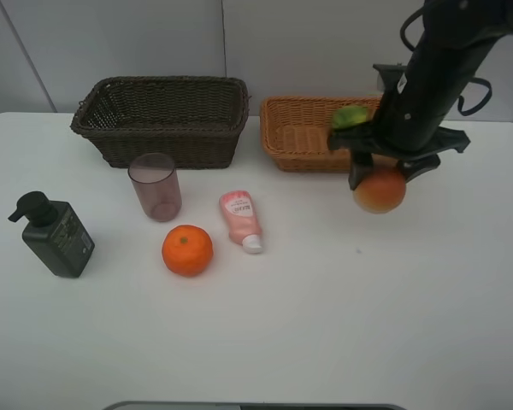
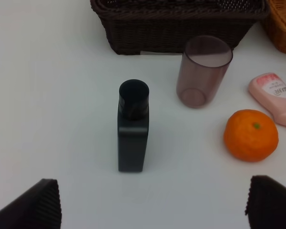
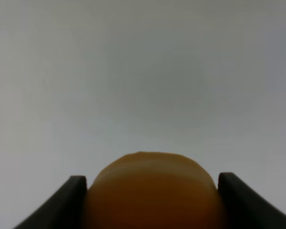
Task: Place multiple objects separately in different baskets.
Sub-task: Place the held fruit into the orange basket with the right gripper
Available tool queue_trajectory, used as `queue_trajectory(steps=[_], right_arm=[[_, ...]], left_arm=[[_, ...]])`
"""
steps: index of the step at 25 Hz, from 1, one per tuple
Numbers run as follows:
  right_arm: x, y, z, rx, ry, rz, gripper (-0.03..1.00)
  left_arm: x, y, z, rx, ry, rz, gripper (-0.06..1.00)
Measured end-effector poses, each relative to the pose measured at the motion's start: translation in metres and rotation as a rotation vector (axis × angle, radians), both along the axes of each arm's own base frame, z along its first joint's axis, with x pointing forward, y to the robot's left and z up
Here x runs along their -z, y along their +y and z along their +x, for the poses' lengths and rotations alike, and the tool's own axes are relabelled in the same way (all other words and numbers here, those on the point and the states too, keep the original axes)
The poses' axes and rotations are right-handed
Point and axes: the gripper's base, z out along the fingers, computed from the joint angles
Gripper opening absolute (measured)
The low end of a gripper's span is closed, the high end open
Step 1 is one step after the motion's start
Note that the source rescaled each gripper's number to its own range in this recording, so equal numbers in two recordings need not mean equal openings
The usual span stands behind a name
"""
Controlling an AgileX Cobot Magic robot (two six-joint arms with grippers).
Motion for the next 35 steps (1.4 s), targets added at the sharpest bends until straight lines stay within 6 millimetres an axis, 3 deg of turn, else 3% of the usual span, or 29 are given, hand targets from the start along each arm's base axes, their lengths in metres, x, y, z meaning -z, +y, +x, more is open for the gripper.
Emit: queue_trajectory(steps=[8, 17, 21, 27, 35], right_arm=[[-0.007, 0.014, 0.043, -0.032, -0.026, -0.042, 0.02], [-0.022, 0.024, 0.099, -0.062, -0.192, -0.102, 0.02], [-0.018, 0.032, 0.123, -0.068, -0.270, -0.073, 0.02], [0.002, 0.047, 0.145, -0.086, -0.365, 0.010, 0.02], [0.041, 0.055, 0.156, -0.091, -0.356, 0.043, 0.02]], left_arm=[[0.000, 0.000, 0.000, 0.000, 0.000, 0.000, 1.00], [0.000, 0.000, 0.000, 0.000, 0.000, 0.000, 1.00], [0.000, 0.000, 0.000, 0.000, 0.000, 0.000, 1.00], [0.000, 0.000, 0.000, 0.000, 0.000, 0.000, 1.00], [0.000, 0.000, 0.000, 0.000, 0.000, 0.000, 1.00]])
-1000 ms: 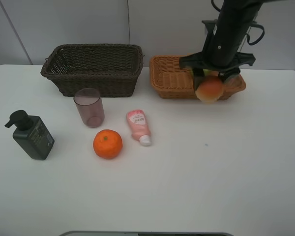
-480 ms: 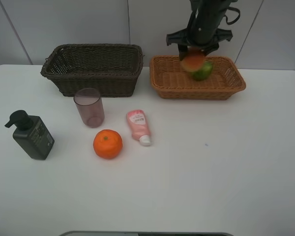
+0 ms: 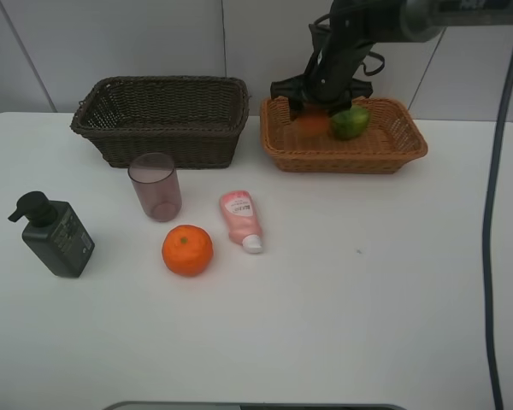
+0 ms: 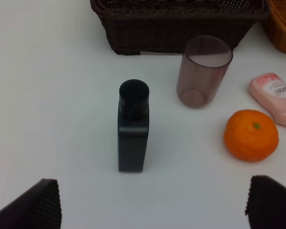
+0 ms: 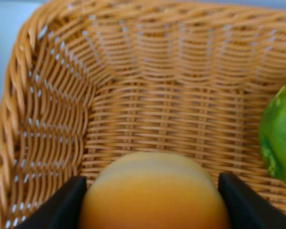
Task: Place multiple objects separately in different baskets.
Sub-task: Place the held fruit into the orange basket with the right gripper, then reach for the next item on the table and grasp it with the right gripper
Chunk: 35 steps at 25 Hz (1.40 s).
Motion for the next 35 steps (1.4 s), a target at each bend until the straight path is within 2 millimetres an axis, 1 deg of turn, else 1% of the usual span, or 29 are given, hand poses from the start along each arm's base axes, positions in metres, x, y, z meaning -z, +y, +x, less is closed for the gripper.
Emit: queue_trajectory(steps=[4, 8, 9, 10, 11, 13, 14, 15, 16, 19, 22, 23, 25, 27, 31, 35], right_arm=[[0.010, 0.001, 0.001, 0.000, 0.017, -0.004, 0.02], [0.010, 0.001, 0.001, -0.001, 0.014, -0.004, 0.02], [0.010, 0.001, 0.001, -0.001, 0.013, -0.003, 0.08], [0.010, 0.001, 0.001, -0.001, 0.013, -0.003, 0.22], [0.010, 0.001, 0.001, -0.001, 0.013, -0.003, 0.36], [0.010, 0.001, 0.001, -0.001, 0.012, -0.003, 0.72], [0.010, 0.001, 0.001, -0.001, 0.012, -0.003, 0.82], [0.010, 0.001, 0.001, -0.001, 0.012, -0.003, 0.89], [0.010, 0.001, 0.001, -0.001, 0.012, -0.003, 0.93], [0.010, 0.001, 0.001, -0.001, 0.014, -0.004, 0.98], [0.004, -0.001, -0.001, 0.004, 0.023, -0.009, 1.00], [0.000, -0.001, -0.002, 0.006, 0.023, -0.011, 1.00], [-0.020, -0.003, -0.008, 0.012, 0.022, -0.015, 1.00], [-0.031, -0.004, -0.014, 0.016, 0.034, -0.023, 1.00], [-0.044, 0.001, -0.025, 0.009, 0.068, -0.050, 1.00], [-0.051, 0.012, -0.039, -0.014, 0.110, -0.077, 1.00]], left_arm=[[0.000, 0.000, 0.000, 0.000, 0.000, 0.000, 1.00], [0.000, 0.000, 0.000, 0.000, 0.000, 0.000, 1.00], [0.000, 0.000, 0.000, 0.000, 0.000, 0.000, 1.00], [0.000, 0.000, 0.000, 0.000, 0.000, 0.000, 1.00], [0.000, 0.000, 0.000, 0.000, 0.000, 0.000, 1.00], [0.000, 0.000, 0.000, 0.000, 0.000, 0.000, 1.00], [0.000, 0.000, 0.000, 0.000, 0.000, 0.000, 1.00], [0.000, 0.000, 0.000, 0.000, 0.000, 0.000, 1.00], [0.000, 0.000, 0.000, 0.000, 0.000, 0.000, 1.00], [0.000, 0.000, 0.000, 0.000, 0.000, 0.000, 1.00], [0.000, 0.000, 0.000, 0.000, 0.000, 0.000, 1.00], [0.000, 0.000, 0.000, 0.000, 0.000, 0.000, 1.00], [0.000, 0.000, 0.000, 0.000, 0.000, 0.000, 1.00], [0.000, 0.000, 0.000, 0.000, 0.000, 0.000, 1.00], [0.000, 0.000, 0.000, 0.000, 0.000, 0.000, 1.00], [0.000, 0.000, 0.000, 0.000, 0.000, 0.000, 1.00]])
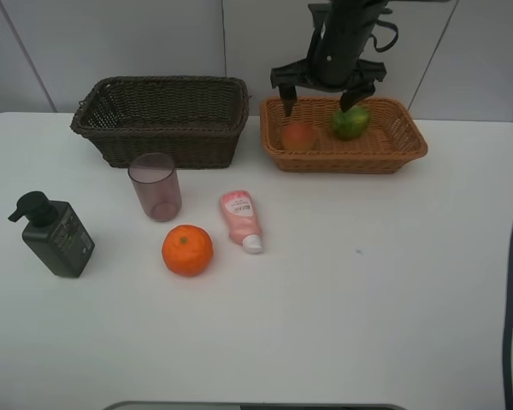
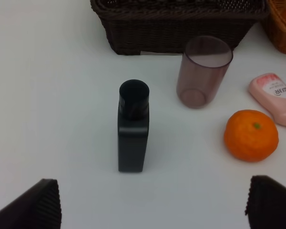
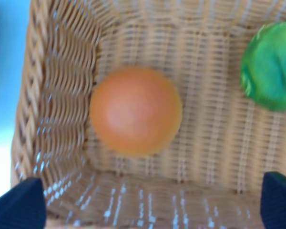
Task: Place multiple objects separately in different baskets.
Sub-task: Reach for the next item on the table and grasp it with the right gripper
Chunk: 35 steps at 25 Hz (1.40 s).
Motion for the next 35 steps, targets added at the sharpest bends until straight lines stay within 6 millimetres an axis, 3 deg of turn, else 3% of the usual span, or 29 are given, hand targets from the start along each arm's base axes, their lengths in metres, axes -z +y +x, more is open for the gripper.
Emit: queue_trajectory(steps=[13, 30, 35], right_arm=[[-0.007, 0.031, -0.039, -0.121, 0.104, -0.081, 1.00], [0.002, -0.015, -0.132, -0.161, 0.137, -0.013, 1.00], [0.003, -0.008, -0.146, -0.260, 0.184, -0.045, 1.00]], left_arm=[[0.000, 0.000, 0.000, 0.000, 0.000, 0.000, 1.00], [0.000, 0.000, 0.000, 0.000, 0.000, 0.000, 1.00], [0.000, 0.000, 0.000, 0.000, 0.000, 0.000, 1.00]])
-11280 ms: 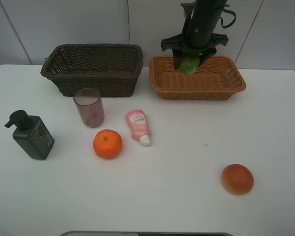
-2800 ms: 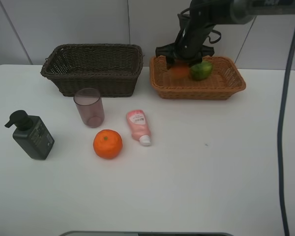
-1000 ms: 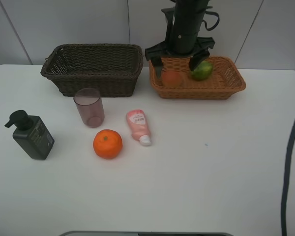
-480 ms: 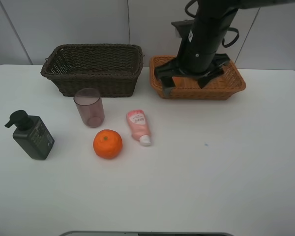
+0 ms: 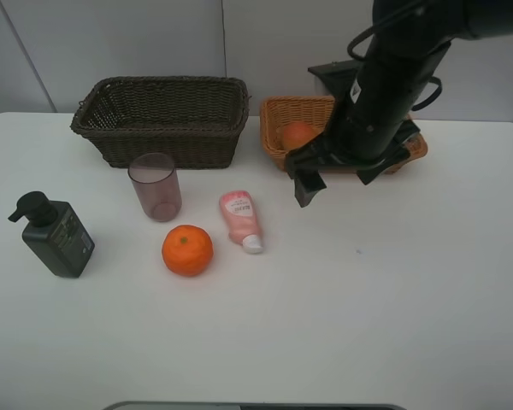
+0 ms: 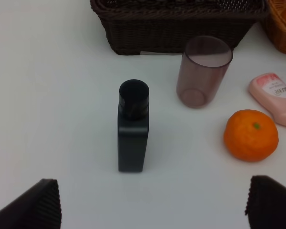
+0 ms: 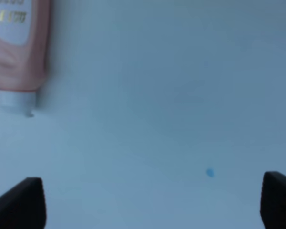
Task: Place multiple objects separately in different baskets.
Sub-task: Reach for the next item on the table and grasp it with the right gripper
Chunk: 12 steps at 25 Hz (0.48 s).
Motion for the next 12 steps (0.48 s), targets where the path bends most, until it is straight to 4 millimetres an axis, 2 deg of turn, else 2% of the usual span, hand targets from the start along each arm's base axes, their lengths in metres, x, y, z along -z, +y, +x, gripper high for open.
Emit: queue_trajectory(steps=[5, 8, 12], right_arm=[[0.001, 0.033, -0.019, -0.300, 0.011, 0.059, 1.00], [0.010, 0.057, -0.029, -0.512, 0.047, 0.088, 1.00], [0.014, 0.091, -0.028, -0.758, 0.050, 0.075, 1.00]], left_arm=[[0.000, 0.000, 0.000, 0.000, 0.000, 0.000, 1.00], [0.000, 0.000, 0.000, 0.000, 0.000, 0.000, 1.00], [0.000, 0.000, 0.000, 0.000, 0.000, 0.000, 1.00]])
